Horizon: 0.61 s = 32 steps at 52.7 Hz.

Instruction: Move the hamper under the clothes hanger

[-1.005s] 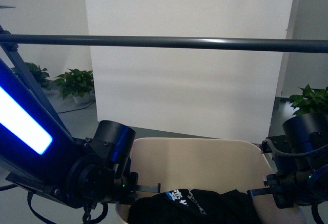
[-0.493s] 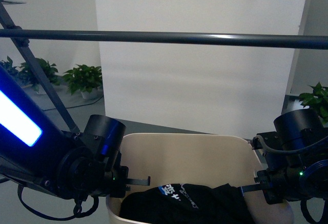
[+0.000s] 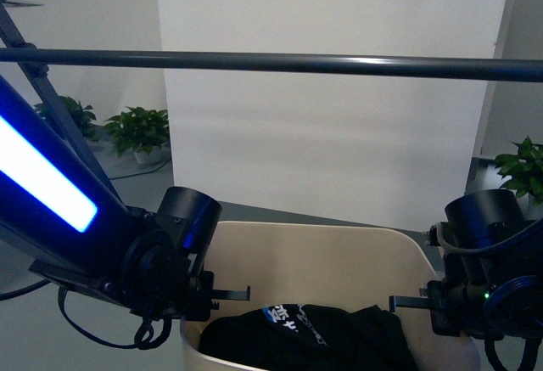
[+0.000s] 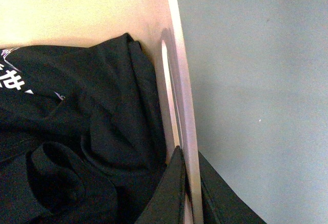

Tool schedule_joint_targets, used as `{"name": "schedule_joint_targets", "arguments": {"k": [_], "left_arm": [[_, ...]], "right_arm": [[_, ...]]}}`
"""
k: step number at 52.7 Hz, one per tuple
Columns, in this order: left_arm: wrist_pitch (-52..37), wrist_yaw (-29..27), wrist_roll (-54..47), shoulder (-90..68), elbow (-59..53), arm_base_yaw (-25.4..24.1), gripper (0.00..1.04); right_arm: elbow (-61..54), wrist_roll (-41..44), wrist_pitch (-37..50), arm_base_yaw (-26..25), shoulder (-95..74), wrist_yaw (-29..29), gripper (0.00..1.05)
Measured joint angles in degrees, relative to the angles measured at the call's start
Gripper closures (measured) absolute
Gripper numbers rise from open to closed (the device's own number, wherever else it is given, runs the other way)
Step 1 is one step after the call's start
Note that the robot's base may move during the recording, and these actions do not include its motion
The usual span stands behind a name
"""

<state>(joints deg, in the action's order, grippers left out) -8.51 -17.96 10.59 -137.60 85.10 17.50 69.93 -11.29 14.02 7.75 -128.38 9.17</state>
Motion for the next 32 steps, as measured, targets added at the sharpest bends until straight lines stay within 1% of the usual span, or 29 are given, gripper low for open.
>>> {"name": "schedule_joint_targets", "arguments": {"k": [7, 20, 32], "left_arm": [[2.2, 0.1, -0.5, -3.4, 4.3, 0.0, 0.98], [2.1, 1.5, -2.1, -12.1, 11.3, 0.0, 0.98], [2.5, 1.7, -1.8, -14.6, 13.6, 0.0, 0.98]], "right_arm": [[2.6, -2.9, -1.7, 0.0, -3.6, -0.1, 1.02], [6.8, -4.7, -3.4, 0.0, -9.4, 0.9, 1.02], [8.1, -5.5, -3.5, 0.0, -11.5, 1.3, 1.02]]}}
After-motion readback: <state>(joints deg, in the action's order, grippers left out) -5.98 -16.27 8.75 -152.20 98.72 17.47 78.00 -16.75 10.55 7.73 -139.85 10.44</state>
